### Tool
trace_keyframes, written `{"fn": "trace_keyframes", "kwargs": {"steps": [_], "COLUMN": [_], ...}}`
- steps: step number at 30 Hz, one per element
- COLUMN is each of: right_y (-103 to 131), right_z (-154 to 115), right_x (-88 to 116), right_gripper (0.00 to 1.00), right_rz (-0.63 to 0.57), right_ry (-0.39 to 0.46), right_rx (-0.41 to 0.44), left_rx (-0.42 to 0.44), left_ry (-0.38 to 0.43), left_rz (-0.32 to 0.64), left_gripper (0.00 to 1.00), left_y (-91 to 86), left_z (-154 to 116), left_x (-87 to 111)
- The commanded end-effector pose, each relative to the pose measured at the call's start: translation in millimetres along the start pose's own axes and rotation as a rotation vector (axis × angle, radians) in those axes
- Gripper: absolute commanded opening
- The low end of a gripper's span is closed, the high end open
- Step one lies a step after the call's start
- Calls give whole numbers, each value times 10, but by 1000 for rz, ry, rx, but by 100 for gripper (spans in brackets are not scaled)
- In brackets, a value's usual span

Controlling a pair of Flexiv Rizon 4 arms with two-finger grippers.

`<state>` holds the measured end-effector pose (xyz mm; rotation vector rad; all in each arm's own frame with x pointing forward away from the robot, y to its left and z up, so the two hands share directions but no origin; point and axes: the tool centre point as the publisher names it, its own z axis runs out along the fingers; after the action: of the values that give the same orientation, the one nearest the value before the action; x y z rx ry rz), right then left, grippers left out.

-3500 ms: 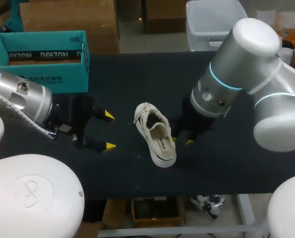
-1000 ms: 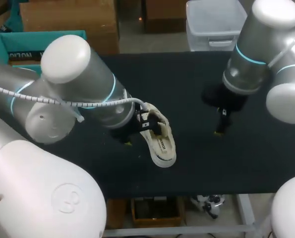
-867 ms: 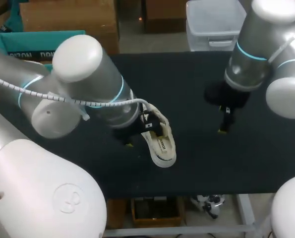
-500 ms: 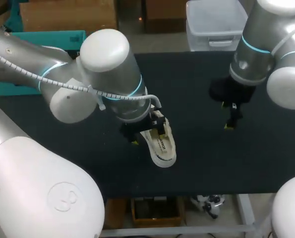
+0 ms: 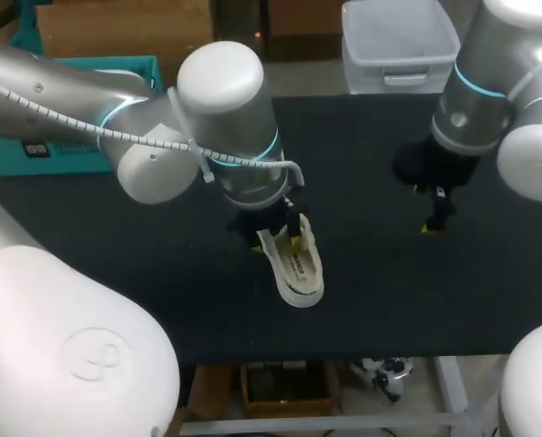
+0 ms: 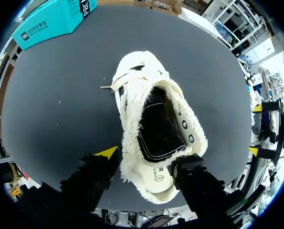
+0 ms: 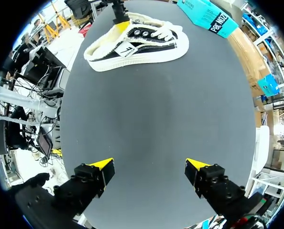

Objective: Open the shoe tongue, take the insole out of the shoe, put the insole back into the shoe, and pack the shoe into the shoebox

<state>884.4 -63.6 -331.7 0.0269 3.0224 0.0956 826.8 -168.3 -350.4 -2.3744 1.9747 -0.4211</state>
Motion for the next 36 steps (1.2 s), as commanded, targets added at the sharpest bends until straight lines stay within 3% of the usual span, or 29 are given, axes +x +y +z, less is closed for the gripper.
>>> {"fn": "trace_keyframes", "kwargs": {"steps": [1,5,13,19,25,28,32,36], "right_y": [-36,-51,-58,-58,-58,-58,-58,-58], "right_z": [20,35,39,39,39,39,39,39], "right_x": [4,-1,-2,-2,-2,-2,-2,-2], "right_gripper": [100,100,100,100,100,100,100,100], "right_rz": [-4,-11,-15,-15,-15,-15,-15,-15], "right_ry": [-1,-1,-2,-2,-2,-2,-2,-2], "right_rx": [-3,-6,-9,-9,-9,-9,-9,-9], "left_rx": [-7,-5,-11,-8,16,32,40,59], "left_ry": [1,0,9,42,123,127,179,208], "left_rz": [-4,-15,-10,49,178,255,358,529], "left_gripper": [45,0,0,0,0,0,0,0], "left_y": [-60,-105,-167,-211,-306,-367,-546,-775], "left_z": [50,50,38,-20,-223,-355,-570,-794], "left_x": [19,12,-24,-107,-211,-234,-274,-317]}}
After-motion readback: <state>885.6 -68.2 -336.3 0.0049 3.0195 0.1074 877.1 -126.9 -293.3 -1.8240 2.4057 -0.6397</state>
